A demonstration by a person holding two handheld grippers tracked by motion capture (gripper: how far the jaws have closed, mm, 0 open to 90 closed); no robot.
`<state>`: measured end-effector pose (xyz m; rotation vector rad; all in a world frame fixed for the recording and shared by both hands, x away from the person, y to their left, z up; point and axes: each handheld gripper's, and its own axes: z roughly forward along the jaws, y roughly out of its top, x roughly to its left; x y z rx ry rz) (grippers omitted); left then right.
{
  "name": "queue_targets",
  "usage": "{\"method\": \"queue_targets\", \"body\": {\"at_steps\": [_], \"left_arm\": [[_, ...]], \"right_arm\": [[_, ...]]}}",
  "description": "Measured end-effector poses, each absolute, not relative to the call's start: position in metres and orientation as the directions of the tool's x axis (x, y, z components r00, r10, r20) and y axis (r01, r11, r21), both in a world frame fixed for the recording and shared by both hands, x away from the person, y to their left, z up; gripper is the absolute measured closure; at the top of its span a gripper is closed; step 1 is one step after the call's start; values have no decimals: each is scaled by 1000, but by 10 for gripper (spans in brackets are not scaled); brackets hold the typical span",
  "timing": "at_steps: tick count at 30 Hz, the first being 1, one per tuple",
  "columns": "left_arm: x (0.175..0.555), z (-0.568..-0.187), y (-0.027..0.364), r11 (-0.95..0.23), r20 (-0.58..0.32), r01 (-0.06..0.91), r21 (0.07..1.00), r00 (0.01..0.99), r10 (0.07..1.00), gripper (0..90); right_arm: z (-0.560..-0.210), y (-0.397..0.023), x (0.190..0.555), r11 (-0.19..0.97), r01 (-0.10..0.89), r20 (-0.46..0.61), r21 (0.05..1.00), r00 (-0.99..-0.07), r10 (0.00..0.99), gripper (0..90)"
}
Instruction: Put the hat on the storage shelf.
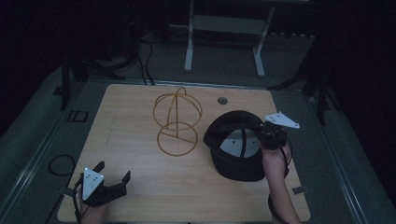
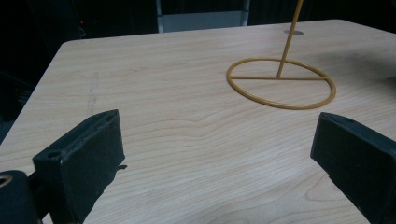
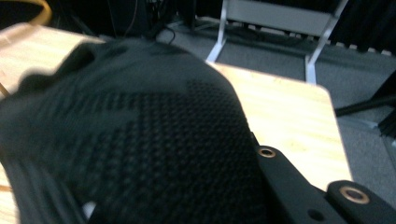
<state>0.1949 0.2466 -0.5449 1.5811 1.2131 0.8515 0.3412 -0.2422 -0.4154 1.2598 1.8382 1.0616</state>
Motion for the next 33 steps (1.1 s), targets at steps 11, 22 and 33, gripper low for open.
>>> {"method": "queue_targets", "body": {"at_steps": [11, 22, 33], "left_arm": [[195, -541, 217, -144, -30, 353, 924, 444, 896, 35], [199, -524, 165, -190, -91, 359, 914, 637, 766, 39], [211, -509, 134, -239, -71, 331, 913, 706, 705, 41]], "right_arm": [[-384, -248, 323, 185, 337, -63, 923, -341, 938, 892], [-383, -244, 301, 188, 310, -54, 932, -396, 917, 891], [-389, -235, 283, 193, 297, -41, 935, -449, 892, 891]]}}
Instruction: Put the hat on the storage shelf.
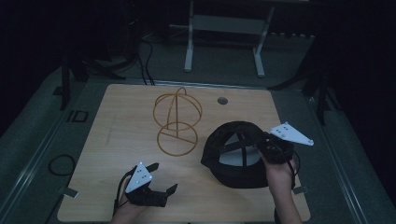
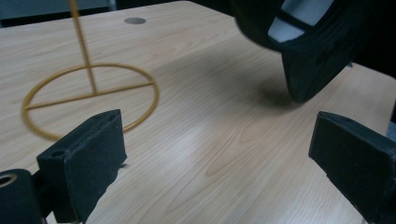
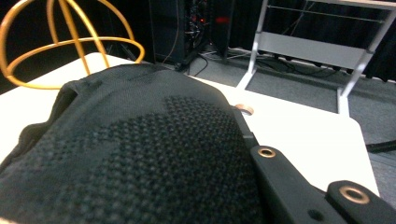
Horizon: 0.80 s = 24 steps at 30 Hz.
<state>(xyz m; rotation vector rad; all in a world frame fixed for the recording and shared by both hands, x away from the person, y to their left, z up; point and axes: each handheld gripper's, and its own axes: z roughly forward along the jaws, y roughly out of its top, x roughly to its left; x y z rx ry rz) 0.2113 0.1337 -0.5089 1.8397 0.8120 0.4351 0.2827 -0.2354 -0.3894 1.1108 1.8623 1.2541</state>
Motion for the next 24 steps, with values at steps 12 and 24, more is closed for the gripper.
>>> {"method": "queue_targets", "body": {"at_steps": [12, 24], "left_arm": [[222, -483, 97, -287, -10, 268, 919, 746, 666, 55], [231, -471, 78, -262, -23, 248, 933, 765, 644, 153]], "right_arm": [[-386, -215, 265, 209, 251, -50, 945, -521, 852, 891], [-391, -192, 252, 255, 217, -66, 942, -626, 777, 891]]}}
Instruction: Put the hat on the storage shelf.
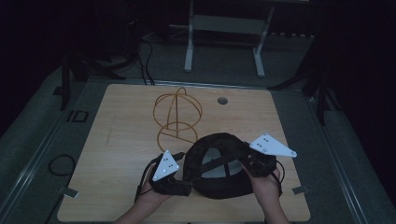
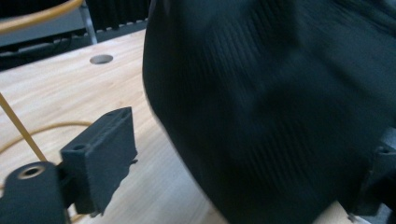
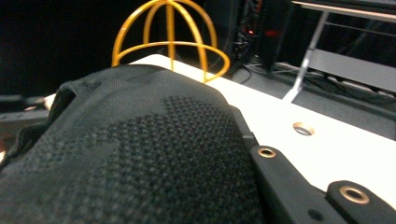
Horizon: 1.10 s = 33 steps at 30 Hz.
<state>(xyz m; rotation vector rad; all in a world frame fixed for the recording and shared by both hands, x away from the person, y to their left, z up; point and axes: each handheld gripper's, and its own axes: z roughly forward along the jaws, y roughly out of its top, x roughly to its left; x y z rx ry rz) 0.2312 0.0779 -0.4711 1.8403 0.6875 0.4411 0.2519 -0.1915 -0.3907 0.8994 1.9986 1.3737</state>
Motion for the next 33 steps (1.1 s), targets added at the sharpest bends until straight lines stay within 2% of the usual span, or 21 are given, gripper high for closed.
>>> {"method": "queue_targets", "body": {"at_steps": [2, 4, 10, 13, 21, 24, 29, 33], "left_arm": [[230, -469, 79, -264, -1, 224, 938, 764, 646, 183], [228, -466, 82, -246, 6, 205, 947, 757, 654, 284], [226, -455, 93, -146, -25, 182, 972, 703, 711, 742], [227, -452, 97, -120, -34, 182, 976, 670, 741, 861], [227, -444, 101, -165, 15, 179, 970, 632, 775, 890], [226, -441, 100, -178, 28, 173, 969, 636, 771, 891], [226, -435, 100, -187, 42, 161, 969, 639, 768, 892], [227, -431, 101, -185, 46, 156, 970, 633, 773, 892]], "right_arm": [[-390, -189, 249, 267, 203, -77, 942, -642, 763, 891], [-389, -187, 245, 281, 191, -87, 940, -665, 742, 891], [-387, -177, 235, 328, 155, -135, 932, -692, 709, 891], [-387, -174, 234, 328, 157, -130, 932, -697, 705, 890], [-398, -168, 234, 309, 178, -89, 934, -722, 686, 887], [-401, -170, 233, 293, 190, -61, 937, -737, 673, 856], [-404, -177, 226, 278, 194, -36, 941, -759, 650, 662], [-407, -180, 221, 287, 193, -35, 938, -773, 633, 580]]}}
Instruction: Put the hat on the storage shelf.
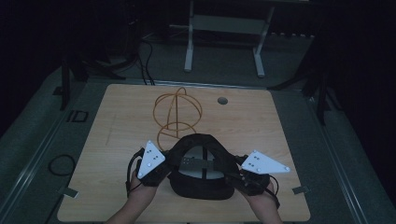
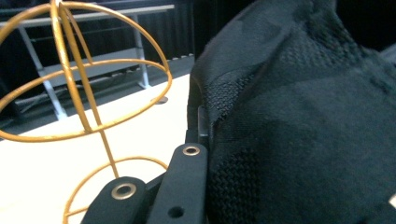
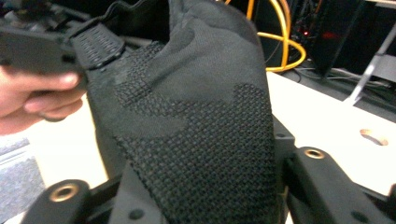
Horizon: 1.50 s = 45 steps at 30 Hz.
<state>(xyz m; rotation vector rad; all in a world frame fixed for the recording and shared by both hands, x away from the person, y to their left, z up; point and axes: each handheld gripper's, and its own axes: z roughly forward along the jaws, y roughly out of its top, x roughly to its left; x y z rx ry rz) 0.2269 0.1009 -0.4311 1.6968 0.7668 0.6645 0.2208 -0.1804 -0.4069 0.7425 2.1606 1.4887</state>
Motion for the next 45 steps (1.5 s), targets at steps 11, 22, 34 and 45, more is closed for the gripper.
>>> {"method": "queue_targets", "body": {"at_steps": [11, 22, 34, 45], "left_arm": [[218, -423, 99, -224, 135, 67, 972, 621, 772, 891], [220, -425, 109, -225, 152, 39, 974, 622, 768, 891], [219, -420, 128, -237, 188, -45, 970, 755, 629, 891], [218, -414, 133, -210, 186, -96, 973, 862, 471, 890]], "right_arm": [[-413, -195, 204, 325, 184, -24, 928, -839, 544, 452], [-419, -220, 190, 359, 215, -8, 908, -849, 529, 421], [-400, -247, 199, 312, 168, -36, 935, -830, 557, 440], [-384, -224, 205, 363, 112, -76, 925, -882, 465, 452]]}}
